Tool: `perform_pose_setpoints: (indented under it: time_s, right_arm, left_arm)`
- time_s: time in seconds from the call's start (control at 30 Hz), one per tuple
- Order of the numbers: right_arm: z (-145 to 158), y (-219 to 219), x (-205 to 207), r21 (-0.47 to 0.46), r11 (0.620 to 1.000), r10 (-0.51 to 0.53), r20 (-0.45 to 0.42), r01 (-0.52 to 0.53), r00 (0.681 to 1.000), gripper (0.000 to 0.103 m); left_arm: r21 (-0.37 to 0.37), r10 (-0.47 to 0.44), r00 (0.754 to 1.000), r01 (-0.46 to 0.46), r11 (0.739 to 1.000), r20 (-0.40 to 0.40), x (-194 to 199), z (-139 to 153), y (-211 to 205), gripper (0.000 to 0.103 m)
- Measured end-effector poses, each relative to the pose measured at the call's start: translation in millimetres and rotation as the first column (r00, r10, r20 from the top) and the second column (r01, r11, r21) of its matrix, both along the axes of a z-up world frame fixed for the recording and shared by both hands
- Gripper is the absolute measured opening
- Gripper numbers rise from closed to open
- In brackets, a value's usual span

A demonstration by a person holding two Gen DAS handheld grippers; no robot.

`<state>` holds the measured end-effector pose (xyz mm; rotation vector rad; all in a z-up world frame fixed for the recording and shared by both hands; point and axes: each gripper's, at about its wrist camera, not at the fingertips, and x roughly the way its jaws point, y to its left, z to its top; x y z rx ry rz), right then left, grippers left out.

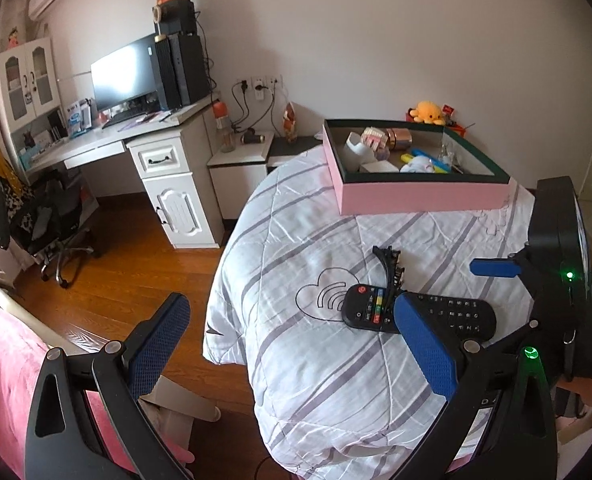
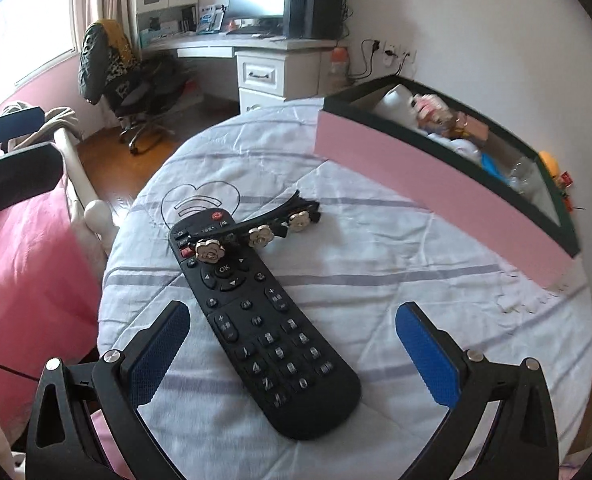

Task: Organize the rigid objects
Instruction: 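Grasp the black remote across its middle with the right tool, then lift the remote with the right tool while the left tool approaches the black hair clip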

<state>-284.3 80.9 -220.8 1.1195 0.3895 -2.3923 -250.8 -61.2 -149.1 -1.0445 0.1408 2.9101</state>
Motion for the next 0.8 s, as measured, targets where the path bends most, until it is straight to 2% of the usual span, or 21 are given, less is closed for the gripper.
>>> perform_pose_setpoints:
  time_s: [0.1,0.13,0.17,0.27,0.57,0.7,0.8]
  right_arm:
    - [-5,5,2,-0.065,0.998,0.025,0.053,-0.021,0.998,0.076]
    - [-6,5,4,-0.069,0.997,0.025,0.049,-0.021,0.998,0.065]
    - [-5,7,9,-0.052,0.999,0.016,0.031,-0.014,0.999,0.058]
    - [-4,17,15,-0.072,0.997,0.003,0.044,0.001,0.999,0.050]
    - [0,74,36,-0.076,0.987,-0.141,0.050,0.145,0.989,0.047]
    - [1,113,42,-0.075,0.963,-0.256,0.039,0.258,0.966,0.046]
    - [2,138,39,-0.068,0.931,-0.358,0.019,0.358,0.934,0.047]
  left_arm:
    - [-0.019,-0.006,1.000,0.006,1.000,0.025,-6,-9,4,0.103]
    - [-0.027,-0.004,0.999,0.005,1.000,0.035,-8,-13,6,0.103]
    - [-0.029,-0.005,0.999,0.006,1.000,0.042,-10,-16,8,0.103]
    - [-0.022,-0.023,0.997,0.024,0.999,0.069,-17,-24,16,0.103]
    - [0.018,-0.130,0.982,0.129,0.991,0.134,-31,-43,61,0.103]
    - [0.015,-0.165,0.974,0.165,0.986,0.152,-36,-47,81,0.103]
    - [0.011,-0.189,0.969,0.190,0.982,0.156,-42,-49,94,0.103]
